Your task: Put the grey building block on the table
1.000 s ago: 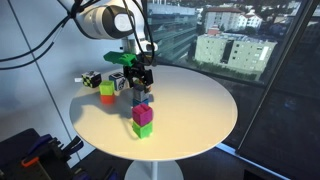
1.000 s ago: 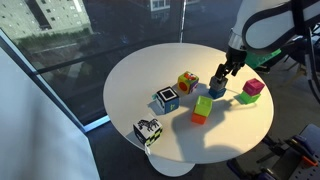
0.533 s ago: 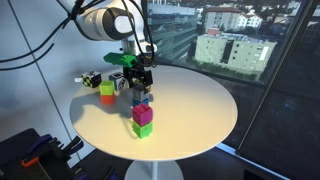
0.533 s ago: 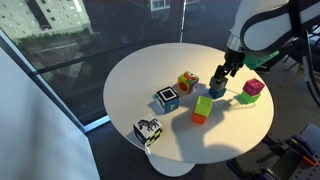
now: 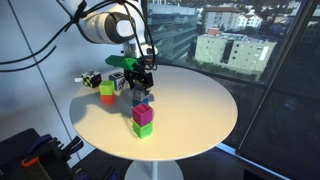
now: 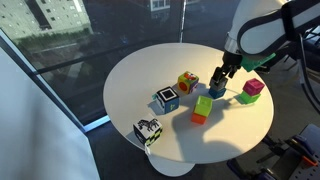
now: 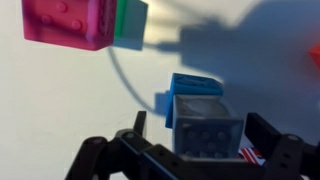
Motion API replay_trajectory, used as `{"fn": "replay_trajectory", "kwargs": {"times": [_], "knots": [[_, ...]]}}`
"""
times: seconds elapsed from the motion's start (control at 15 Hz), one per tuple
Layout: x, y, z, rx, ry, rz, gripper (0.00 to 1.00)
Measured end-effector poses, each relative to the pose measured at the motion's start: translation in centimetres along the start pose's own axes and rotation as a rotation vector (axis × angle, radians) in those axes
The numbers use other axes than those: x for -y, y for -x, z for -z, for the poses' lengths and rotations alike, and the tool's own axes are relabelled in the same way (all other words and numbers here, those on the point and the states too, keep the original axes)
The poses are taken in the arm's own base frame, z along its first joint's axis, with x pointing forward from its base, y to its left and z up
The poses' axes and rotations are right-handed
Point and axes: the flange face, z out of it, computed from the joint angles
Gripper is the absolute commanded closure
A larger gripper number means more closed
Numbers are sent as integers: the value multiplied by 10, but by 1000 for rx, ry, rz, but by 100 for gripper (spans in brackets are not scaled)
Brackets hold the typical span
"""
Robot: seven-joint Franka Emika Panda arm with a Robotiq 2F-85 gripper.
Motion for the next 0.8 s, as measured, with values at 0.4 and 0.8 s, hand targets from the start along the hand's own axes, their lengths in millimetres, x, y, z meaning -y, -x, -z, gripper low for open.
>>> {"fn": "replay_trajectory", "kwargs": {"times": [0.4, 0.8], "knots": [[4, -13, -2, -15, 2, -3, 51], [3, -18, -3, -15, 3, -34, 72]]}}
